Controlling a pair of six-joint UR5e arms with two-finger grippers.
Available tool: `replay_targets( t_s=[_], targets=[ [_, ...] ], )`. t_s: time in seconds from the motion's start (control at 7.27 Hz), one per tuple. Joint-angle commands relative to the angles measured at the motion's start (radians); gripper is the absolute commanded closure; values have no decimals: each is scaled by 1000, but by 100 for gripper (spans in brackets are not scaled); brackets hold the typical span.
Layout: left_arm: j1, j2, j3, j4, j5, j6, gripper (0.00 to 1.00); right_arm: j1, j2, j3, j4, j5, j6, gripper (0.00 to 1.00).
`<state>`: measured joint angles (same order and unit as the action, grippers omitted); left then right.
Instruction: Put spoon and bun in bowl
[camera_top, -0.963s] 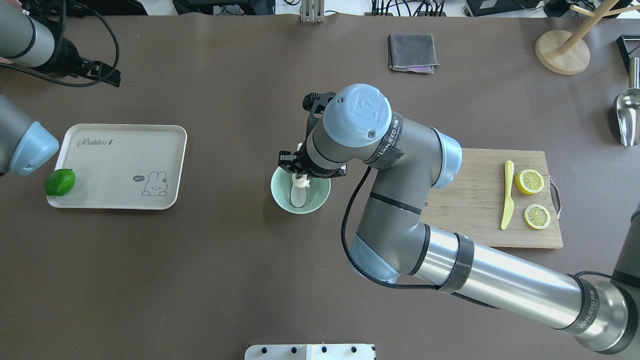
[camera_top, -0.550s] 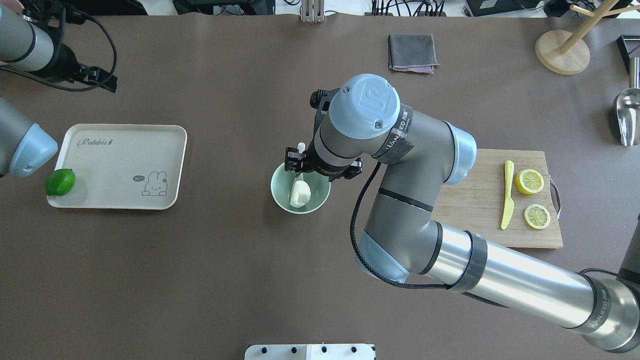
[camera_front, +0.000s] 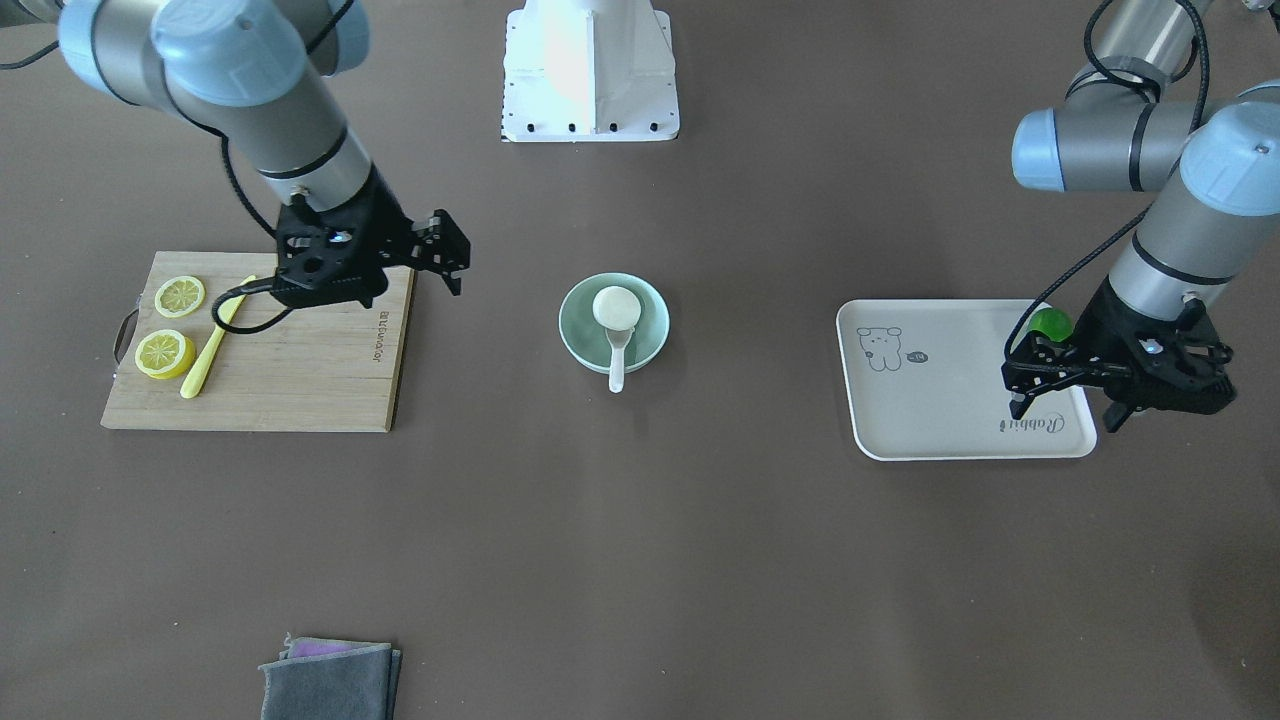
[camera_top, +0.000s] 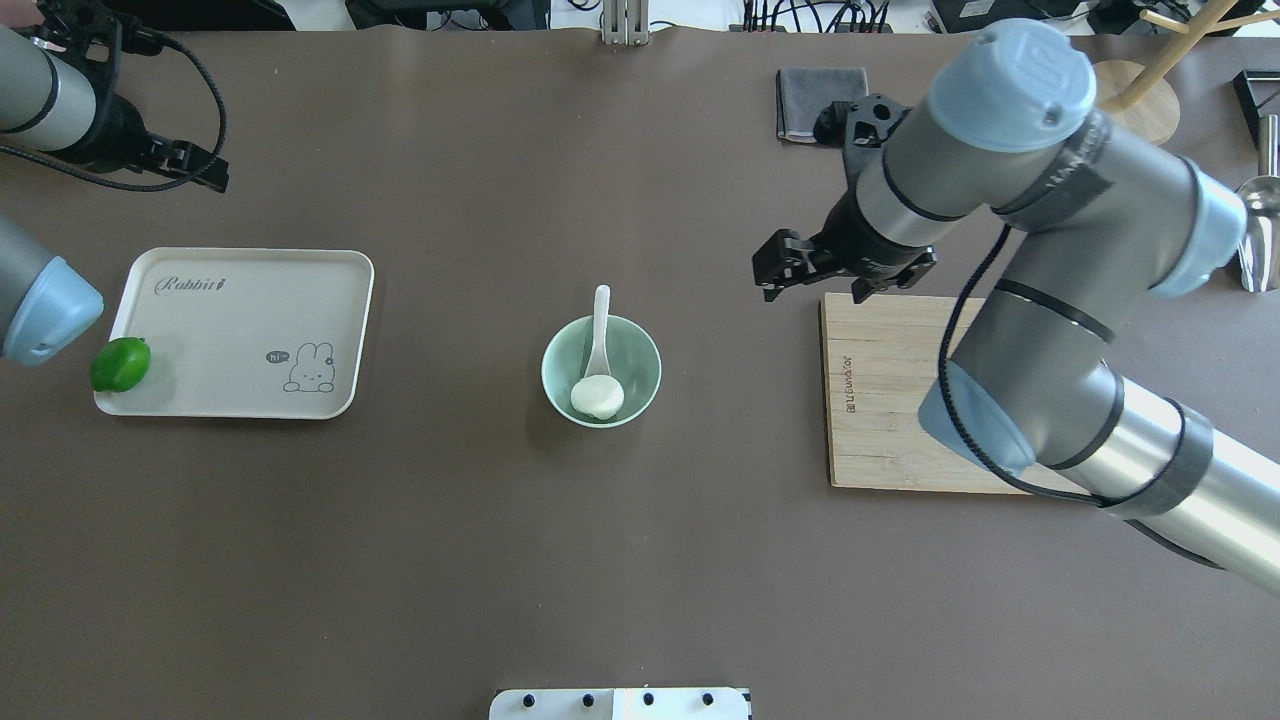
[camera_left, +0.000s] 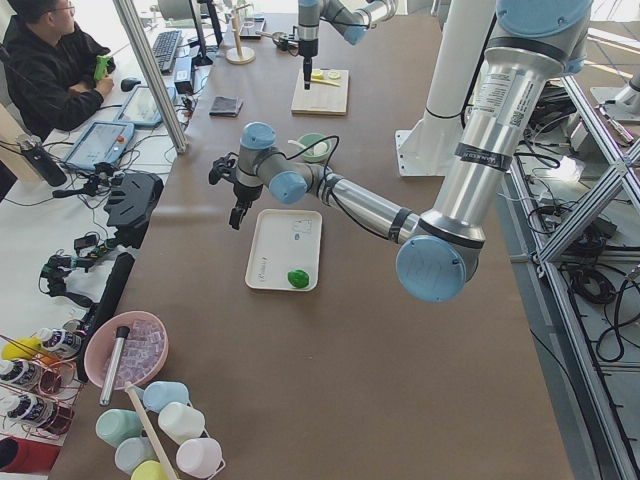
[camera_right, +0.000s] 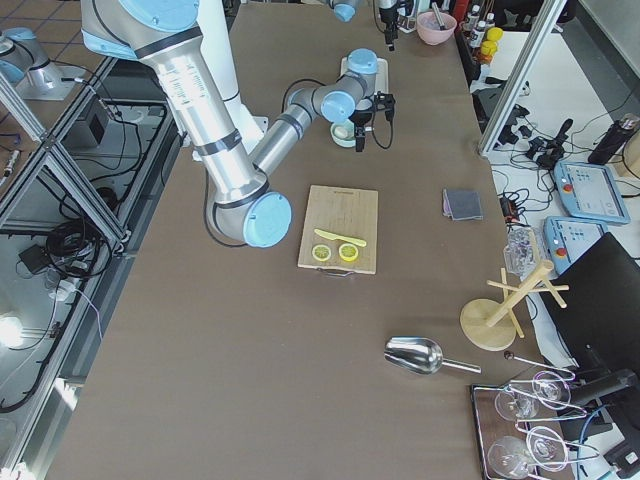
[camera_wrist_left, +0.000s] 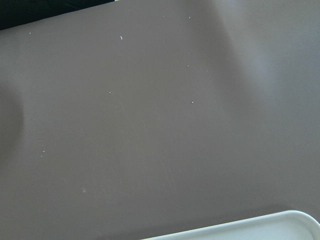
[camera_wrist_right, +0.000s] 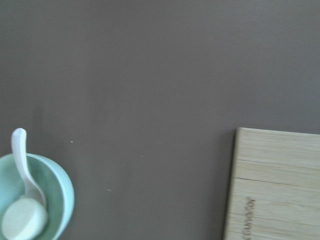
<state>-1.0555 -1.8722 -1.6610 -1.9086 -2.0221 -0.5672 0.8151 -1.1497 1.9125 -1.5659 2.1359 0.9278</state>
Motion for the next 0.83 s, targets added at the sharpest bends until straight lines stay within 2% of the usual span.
replay_targets(
  t_s=[0.0,0.28,0.41,0.69],
  targets=[
    [-32,45,-51,31,-65,110,2,155,-238,63,0,59,-211,0],
    [-159,83,-52,71,-165,112,2,309,-329,-21,3,64,-286,0],
    [-222,126,-52,71,-176,171,2,399,-337,-80,1,91,-460,0],
    [-375,229,-22,109,-176,474,2,566,-378,-224,0,157,-771,0]
  ],
)
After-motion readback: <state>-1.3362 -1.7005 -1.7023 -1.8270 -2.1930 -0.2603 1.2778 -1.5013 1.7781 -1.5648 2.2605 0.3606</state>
